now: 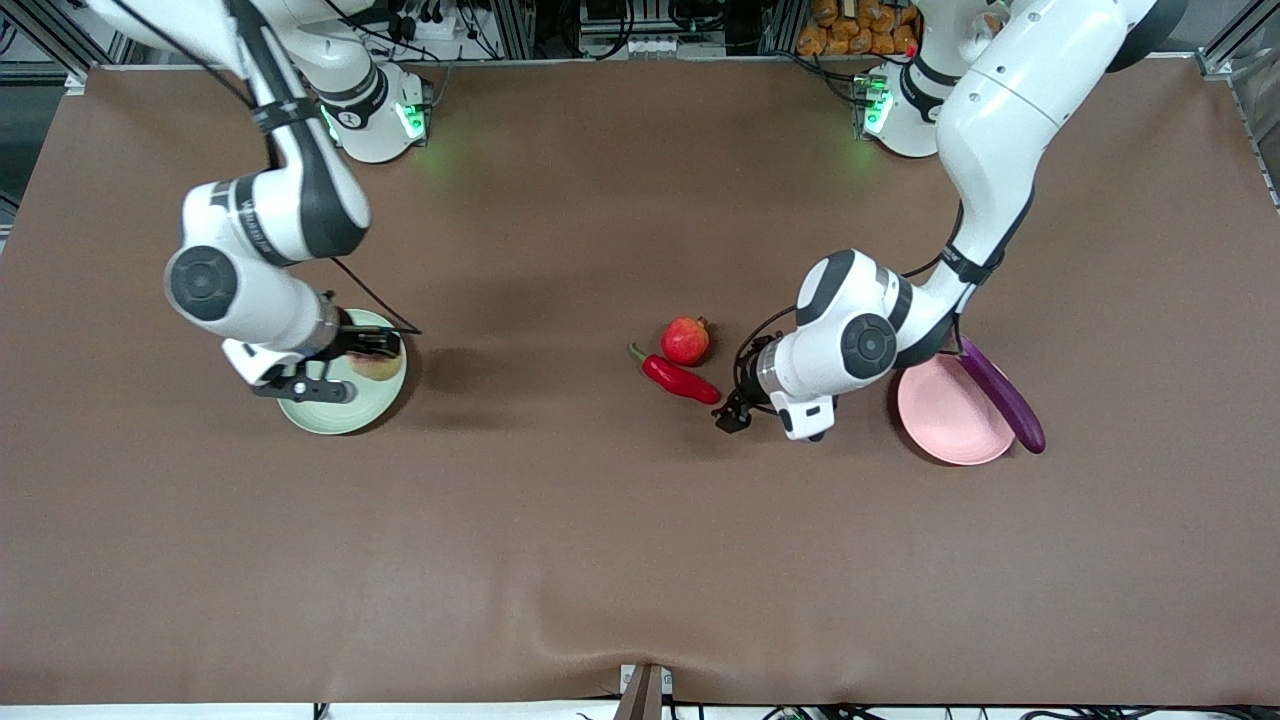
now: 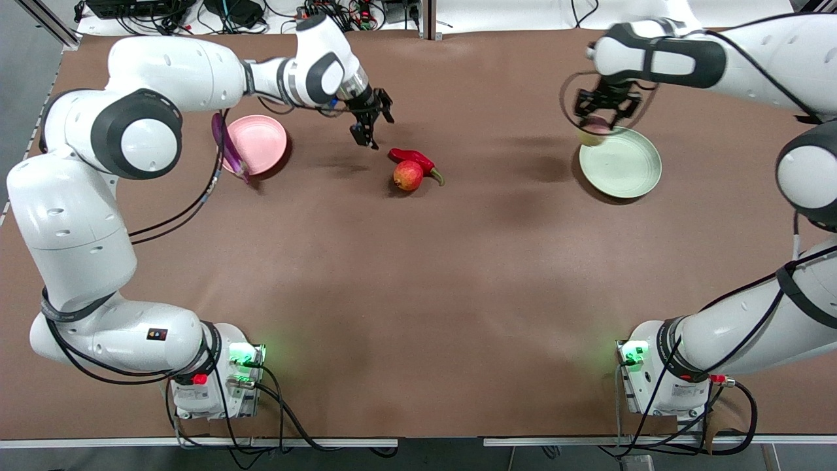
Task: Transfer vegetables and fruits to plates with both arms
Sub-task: 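Carry the peach to the green plate while the left gripper reaches the chili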
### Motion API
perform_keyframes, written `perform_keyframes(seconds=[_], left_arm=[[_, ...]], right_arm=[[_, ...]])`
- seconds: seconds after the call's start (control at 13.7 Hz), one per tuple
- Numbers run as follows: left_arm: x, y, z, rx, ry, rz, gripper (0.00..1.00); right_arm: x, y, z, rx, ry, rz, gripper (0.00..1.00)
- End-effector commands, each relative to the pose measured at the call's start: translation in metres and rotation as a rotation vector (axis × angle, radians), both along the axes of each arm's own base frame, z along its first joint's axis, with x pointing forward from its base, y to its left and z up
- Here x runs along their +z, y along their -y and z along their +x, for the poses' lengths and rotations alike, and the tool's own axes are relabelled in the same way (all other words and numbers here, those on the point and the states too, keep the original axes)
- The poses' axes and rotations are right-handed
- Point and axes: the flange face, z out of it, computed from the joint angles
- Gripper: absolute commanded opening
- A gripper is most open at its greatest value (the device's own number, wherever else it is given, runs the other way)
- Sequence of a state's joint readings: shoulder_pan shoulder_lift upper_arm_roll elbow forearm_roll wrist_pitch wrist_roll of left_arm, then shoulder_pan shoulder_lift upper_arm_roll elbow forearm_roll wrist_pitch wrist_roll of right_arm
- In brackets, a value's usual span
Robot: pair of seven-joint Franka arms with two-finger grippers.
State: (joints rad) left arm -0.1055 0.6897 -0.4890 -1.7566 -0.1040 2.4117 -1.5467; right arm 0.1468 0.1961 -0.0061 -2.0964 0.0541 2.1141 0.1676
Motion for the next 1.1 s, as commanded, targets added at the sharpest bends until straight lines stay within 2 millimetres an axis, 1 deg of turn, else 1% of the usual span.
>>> perform_keyframes(seconds=[0.0,0.07,0.15,0.22,0.29,0.37,0.51,0.66,0.73,0.8,0.88,0.95,1.02], left_arm=[[-0.007,0.011,-0.017,0.008,0.009,0.011,1.00],[-0.014,0.014,-0.018,0.014,0.019,0.005,1.00],[-0.018,0.019,-0.020,0.010,0.024,0.001,1.00],[-0.023,0.022,-0.021,0.012,0.028,-0.004,1.00],[-0.025,0.023,-0.020,0.018,0.038,-0.011,1.00],[-0.029,0.023,-0.019,0.024,0.043,-0.017,1.00],[-0.037,0.026,-0.020,0.027,0.055,-0.026,0.98],[-0.044,0.031,-0.022,0.030,0.065,-0.037,0.89],[-0.050,0.033,-0.023,0.030,0.065,-0.039,0.86],[-0.052,0.034,-0.023,0.032,0.070,-0.043,0.81],[-0.053,0.034,-0.023,0.021,0.079,-0.047,0.65],[-0.055,0.034,-0.022,0.018,0.079,-0.048,0.37],[-0.053,0.034,-0.021,0.015,0.083,-0.049,0.01]], right_arm=[[-0.015,0.067,-0.031,0.037,-0.017,0.029,0.00],[-0.021,0.076,-0.037,0.030,-0.035,0.028,0.00],[-0.023,0.089,-0.042,0.017,-0.041,0.025,0.00],[-0.030,0.096,-0.048,0.008,-0.050,0.024,0.00],[-0.035,0.108,-0.051,-0.014,-0.050,0.025,0.00],[-0.038,0.116,-0.052,-0.030,-0.056,0.026,0.00],[-0.043,0.116,-0.051,-0.032,-0.039,0.024,0.00],[-0.057,0.116,-0.051,-0.033,-0.016,0.021,0.00],[-0.063,0.117,-0.052,-0.035,-0.024,0.021,0.00],[-0.067,0.117,-0.052,-0.037,-0.032,0.022,0.03],[-0.073,0.118,-0.053,-0.038,-0.042,0.022,0.09],[-0.076,0.120,-0.053,-0.043,-0.048,0.023,0.25],[-0.076,0.118,-0.053,-0.040,-0.049,0.023,0.72]])
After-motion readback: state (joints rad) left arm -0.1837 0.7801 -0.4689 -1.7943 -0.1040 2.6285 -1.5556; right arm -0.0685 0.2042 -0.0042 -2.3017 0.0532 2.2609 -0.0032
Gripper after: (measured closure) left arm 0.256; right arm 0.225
